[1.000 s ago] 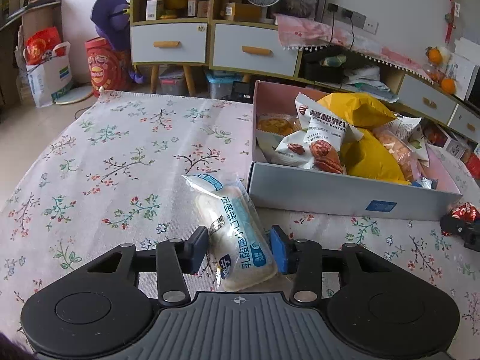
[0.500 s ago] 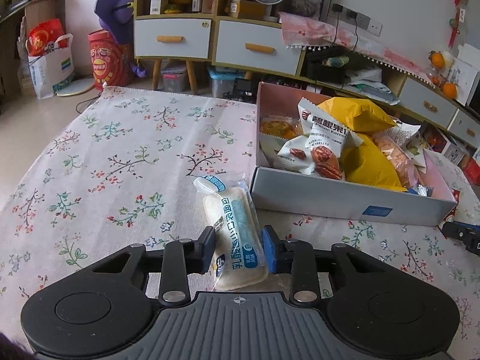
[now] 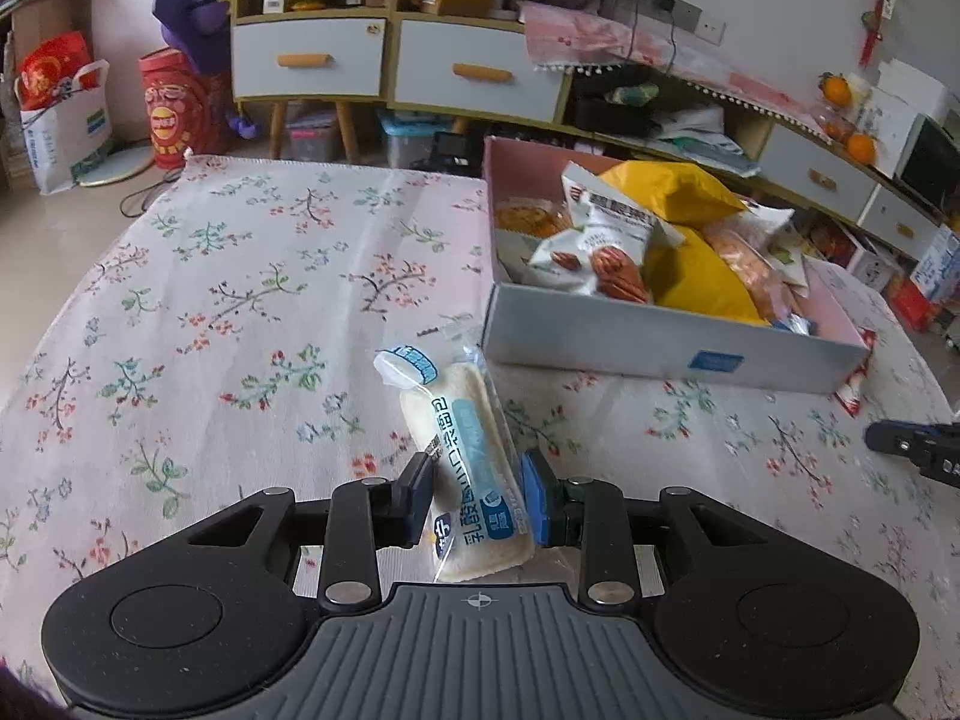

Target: Organize snacks

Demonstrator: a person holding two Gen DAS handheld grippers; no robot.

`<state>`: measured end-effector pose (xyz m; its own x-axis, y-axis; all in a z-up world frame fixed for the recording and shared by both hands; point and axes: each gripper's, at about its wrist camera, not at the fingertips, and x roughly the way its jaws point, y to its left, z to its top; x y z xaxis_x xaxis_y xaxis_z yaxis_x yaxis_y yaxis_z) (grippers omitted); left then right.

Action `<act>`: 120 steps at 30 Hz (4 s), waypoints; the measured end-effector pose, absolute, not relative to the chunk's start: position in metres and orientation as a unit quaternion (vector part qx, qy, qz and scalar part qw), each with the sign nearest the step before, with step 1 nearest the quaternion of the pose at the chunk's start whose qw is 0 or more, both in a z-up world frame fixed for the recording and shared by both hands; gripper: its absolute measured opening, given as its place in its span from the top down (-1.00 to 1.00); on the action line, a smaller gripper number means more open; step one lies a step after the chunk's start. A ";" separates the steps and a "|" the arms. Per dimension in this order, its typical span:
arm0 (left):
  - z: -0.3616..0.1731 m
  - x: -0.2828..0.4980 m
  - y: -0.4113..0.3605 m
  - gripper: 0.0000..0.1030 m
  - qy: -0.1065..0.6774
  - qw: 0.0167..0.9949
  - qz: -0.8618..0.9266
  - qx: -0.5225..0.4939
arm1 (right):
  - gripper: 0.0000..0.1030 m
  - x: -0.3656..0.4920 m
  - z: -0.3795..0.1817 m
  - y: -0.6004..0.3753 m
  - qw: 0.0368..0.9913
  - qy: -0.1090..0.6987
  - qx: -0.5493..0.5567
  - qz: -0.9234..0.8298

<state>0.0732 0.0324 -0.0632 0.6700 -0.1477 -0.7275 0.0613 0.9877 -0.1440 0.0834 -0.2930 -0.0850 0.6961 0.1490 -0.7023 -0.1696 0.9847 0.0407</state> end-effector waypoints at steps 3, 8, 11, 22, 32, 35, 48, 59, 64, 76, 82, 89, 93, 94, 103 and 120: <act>-0.063 0.070 0.029 0.44 0.407 0.909 -0.068 -0.056 | 0.47 0.084 -0.080 -0.296 0.927 0.369 0.006 0.068; -0.064 0.068 0.016 0.43 0.409 0.906 -0.095 -0.047 | 0.47 0.100 -0.067 -0.320 0.923 0.365 0.117 0.036; -0.065 0.067 0.007 0.43 0.406 0.907 -0.106 -0.032 | 0.45 0.114 -0.065 -0.336 0.911 0.364 0.192 0.013; -0.069 0.066 -0.001 0.15 0.409 0.905 -0.116 -0.006 | 0.60 0.153 -0.088 -0.329 0.874 0.400 0.275 -0.034; -0.073 0.071 -0.004 0.03 0.399 0.910 -0.109 0.011 | 0.73 0.127 -0.085 -0.329 0.882 0.409 0.231 -0.042; -0.073 0.072 -0.004 0.06 0.398 0.911 -0.105 0.013 | 0.74 0.114 -0.084 -0.329 0.881 0.413 0.226 -0.039; -0.070 0.075 0.000 0.62 0.405 0.910 -0.092 0.006 | 0.73 0.074 -0.081 -0.300 0.875 0.435 0.210 -0.015; -0.058 0.071 0.008 0.66 0.405 0.909 -0.093 -0.036 | 0.74 0.067 -0.062 -0.278 0.865 0.444 0.228 0.042; -0.043 0.067 0.009 0.66 0.395 0.912 -0.099 -0.052 | 0.74 0.068 -0.048 -0.274 0.871 0.431 0.227 0.058; -0.005 0.112 0.012 0.66 0.346 0.928 -0.109 -0.087 | 0.73 0.122 -0.027 -0.273 0.879 0.390 0.268 0.058; -0.006 0.174 0.006 0.66 0.340 0.931 -0.098 -0.085 | 0.73 0.139 -0.038 -0.276 0.893 0.365 0.253 0.070; -0.021 0.220 -0.005 0.66 0.344 0.933 -0.090 -0.060 | 0.73 0.152 -0.052 -0.286 0.895 0.359 0.253 0.072; -0.030 0.235 -0.013 0.65 0.353 0.930 -0.092 -0.043 | 0.72 0.155 -0.053 -0.282 0.902 0.358 0.230 0.074; -0.033 0.237 -0.015 0.65 0.357 0.929 -0.090 -0.037 | 0.71 0.155 -0.053 -0.281 0.903 0.357 0.227 0.075; -0.033 0.228 -0.016 0.07 0.353 0.930 -0.103 -0.016 | 0.00 0.152 -0.048 -0.276 0.908 0.356 0.209 0.077; 0.013 0.127 -0.018 -0.86 0.360 0.927 -0.106 0.015 | -0.61 0.101 -0.020 -0.266 0.912 0.358 0.194 0.051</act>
